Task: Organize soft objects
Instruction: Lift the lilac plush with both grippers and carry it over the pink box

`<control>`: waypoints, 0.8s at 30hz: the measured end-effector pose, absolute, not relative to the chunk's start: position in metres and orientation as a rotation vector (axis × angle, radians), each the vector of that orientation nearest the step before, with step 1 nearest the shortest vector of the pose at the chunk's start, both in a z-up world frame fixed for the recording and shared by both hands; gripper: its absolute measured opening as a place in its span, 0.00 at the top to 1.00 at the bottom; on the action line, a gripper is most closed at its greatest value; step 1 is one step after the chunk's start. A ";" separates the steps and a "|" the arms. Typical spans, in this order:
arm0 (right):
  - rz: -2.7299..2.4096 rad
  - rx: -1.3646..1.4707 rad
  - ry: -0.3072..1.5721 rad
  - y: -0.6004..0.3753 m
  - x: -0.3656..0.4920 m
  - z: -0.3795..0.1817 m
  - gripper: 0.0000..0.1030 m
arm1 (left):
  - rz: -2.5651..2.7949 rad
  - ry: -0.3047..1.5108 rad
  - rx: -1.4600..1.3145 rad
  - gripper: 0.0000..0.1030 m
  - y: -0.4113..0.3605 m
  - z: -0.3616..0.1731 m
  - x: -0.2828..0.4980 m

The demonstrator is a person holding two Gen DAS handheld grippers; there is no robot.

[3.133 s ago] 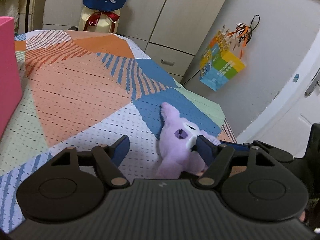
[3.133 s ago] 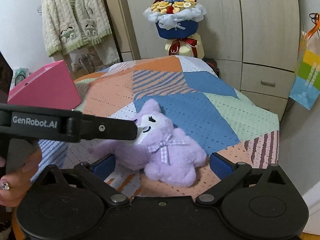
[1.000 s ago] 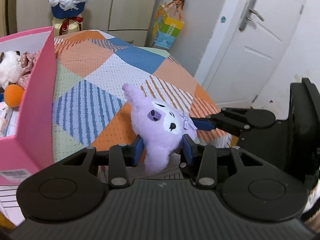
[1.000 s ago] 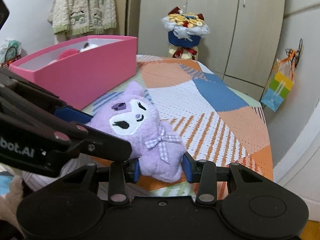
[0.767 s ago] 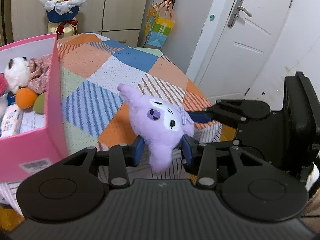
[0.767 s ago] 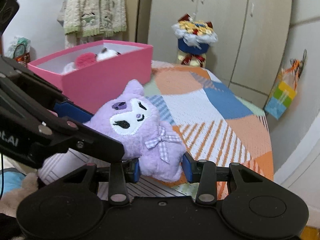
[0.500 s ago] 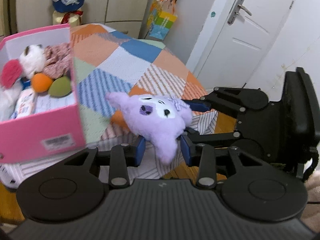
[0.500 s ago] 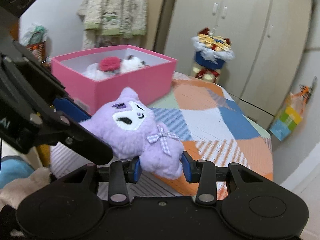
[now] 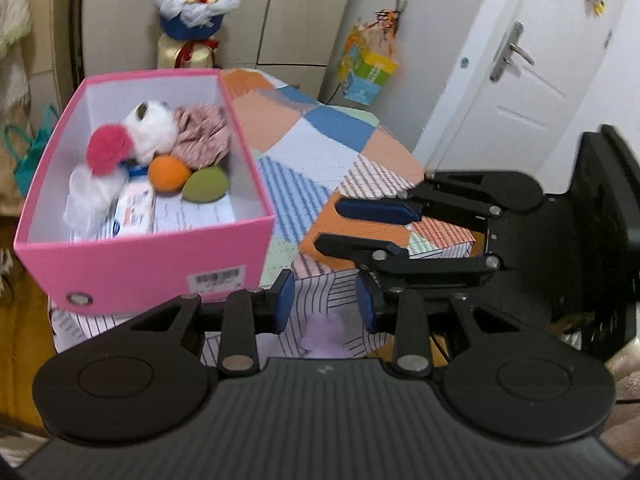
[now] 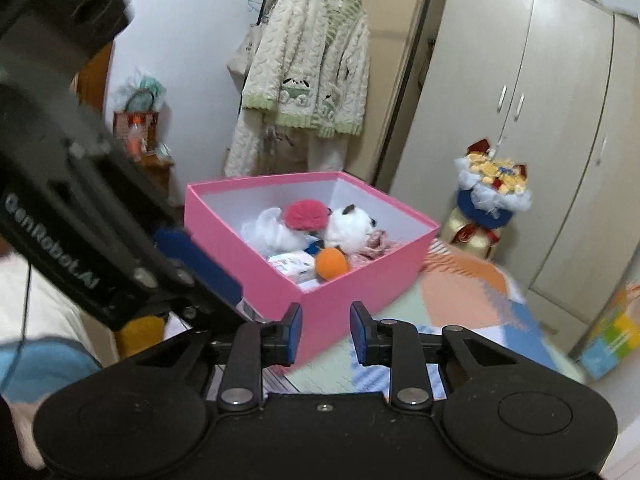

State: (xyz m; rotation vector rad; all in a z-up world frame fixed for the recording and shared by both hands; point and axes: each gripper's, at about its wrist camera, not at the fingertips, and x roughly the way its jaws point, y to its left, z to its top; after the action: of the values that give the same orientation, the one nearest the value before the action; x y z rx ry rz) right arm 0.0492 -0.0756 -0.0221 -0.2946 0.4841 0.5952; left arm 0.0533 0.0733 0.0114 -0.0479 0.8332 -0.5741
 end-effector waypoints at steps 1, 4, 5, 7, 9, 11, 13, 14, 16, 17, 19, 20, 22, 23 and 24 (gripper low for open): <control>0.622 -0.261 0.517 -0.078 0.054 -0.025 0.70 | -0.568 0.834 -0.047 0.69 0.077 0.007 0.053; 0.694 -0.166 0.632 -0.091 0.064 -0.039 0.70 | -0.585 0.837 -0.048 0.69 0.081 -0.006 0.055; 0.702 -0.141 0.662 -0.095 0.064 -0.044 0.69 | -0.594 0.852 -0.059 0.69 0.082 -0.012 0.057; 0.717 -0.111 0.736 -0.101 0.065 -0.057 0.68 | -0.619 0.880 -0.067 0.69 0.079 -0.023 0.060; 0.719 -0.094 0.794 -0.105 0.064 -0.069 0.67 | -0.642 0.904 -0.047 0.67 0.072 -0.034 0.061; 0.716 -0.085 0.848 -0.109 0.061 -0.083 0.64 | -0.662 0.929 -0.029 0.67 0.065 -0.044 0.061; 0.724 -0.080 0.903 -0.111 0.057 -0.098 0.58 | -0.682 0.954 -0.015 0.66 0.058 -0.056 0.063; 0.726 -0.081 0.924 -0.111 0.056 -0.105 0.56 | -0.688 0.964 -0.013 0.66 0.055 -0.062 0.064; 0.733 -0.087 0.971 -0.110 0.053 -0.119 0.47 | -0.696 0.981 -0.008 0.64 0.050 -0.073 0.066; 0.735 -0.089 0.991 -0.109 0.052 -0.126 0.46 | -0.698 0.989 -0.004 0.64 0.047 -0.080 0.067; 0.733 -0.086 1.032 -0.111 0.054 -0.139 0.39 | -0.698 1.006 0.011 0.63 0.043 -0.091 0.070; 0.732 -0.084 1.047 -0.111 0.055 -0.144 0.38 | -0.696 1.014 0.019 0.62 0.040 -0.097 0.071; 0.727 -0.090 1.072 -0.111 0.057 -0.156 0.32 | -0.696 1.028 0.034 0.60 0.037 -0.108 0.073; 0.724 -0.093 1.081 -0.111 0.057 -0.160 0.32 | -0.693 1.037 0.038 0.60 0.035 -0.114 0.075; 0.721 -0.095 1.091 -0.111 0.058 -0.166 0.31 | -0.688 1.044 0.043 0.60 0.034 -0.120 0.077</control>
State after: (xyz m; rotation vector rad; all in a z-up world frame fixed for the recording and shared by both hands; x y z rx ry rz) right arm 0.0577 -0.1111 -0.1656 -0.0954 1.0912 0.7207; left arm 0.0766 0.0337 -0.1204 0.0428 1.0441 -0.6876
